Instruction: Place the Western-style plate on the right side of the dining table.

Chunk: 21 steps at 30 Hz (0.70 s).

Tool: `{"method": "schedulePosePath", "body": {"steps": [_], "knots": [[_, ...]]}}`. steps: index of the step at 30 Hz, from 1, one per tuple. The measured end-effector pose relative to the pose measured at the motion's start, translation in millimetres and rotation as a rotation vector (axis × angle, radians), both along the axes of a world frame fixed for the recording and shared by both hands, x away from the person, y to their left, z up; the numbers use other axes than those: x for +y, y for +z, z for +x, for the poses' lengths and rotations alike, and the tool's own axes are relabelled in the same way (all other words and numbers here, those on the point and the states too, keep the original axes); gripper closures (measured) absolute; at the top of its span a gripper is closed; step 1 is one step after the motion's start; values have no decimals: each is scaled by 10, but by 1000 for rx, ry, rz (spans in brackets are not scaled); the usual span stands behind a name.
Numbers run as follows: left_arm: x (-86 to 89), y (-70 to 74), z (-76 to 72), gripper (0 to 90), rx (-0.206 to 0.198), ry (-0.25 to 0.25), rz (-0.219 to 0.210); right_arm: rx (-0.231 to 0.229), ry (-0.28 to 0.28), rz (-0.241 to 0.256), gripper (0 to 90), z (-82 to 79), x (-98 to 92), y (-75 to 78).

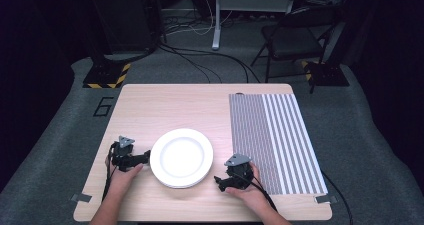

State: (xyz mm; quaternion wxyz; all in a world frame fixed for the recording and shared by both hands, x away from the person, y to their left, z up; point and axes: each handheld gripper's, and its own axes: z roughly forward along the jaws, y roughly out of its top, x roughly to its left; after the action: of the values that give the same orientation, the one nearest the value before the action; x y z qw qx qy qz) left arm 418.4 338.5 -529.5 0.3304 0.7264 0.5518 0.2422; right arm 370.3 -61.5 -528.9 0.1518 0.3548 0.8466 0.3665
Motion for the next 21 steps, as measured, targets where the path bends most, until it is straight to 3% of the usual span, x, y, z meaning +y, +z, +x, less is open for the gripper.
{"method": "schedulePosePath", "body": {"steps": [21], "knots": [[-4,-3,-8,152,-3,10,-4,0,-2,0,105,-3,-1,0]]}}
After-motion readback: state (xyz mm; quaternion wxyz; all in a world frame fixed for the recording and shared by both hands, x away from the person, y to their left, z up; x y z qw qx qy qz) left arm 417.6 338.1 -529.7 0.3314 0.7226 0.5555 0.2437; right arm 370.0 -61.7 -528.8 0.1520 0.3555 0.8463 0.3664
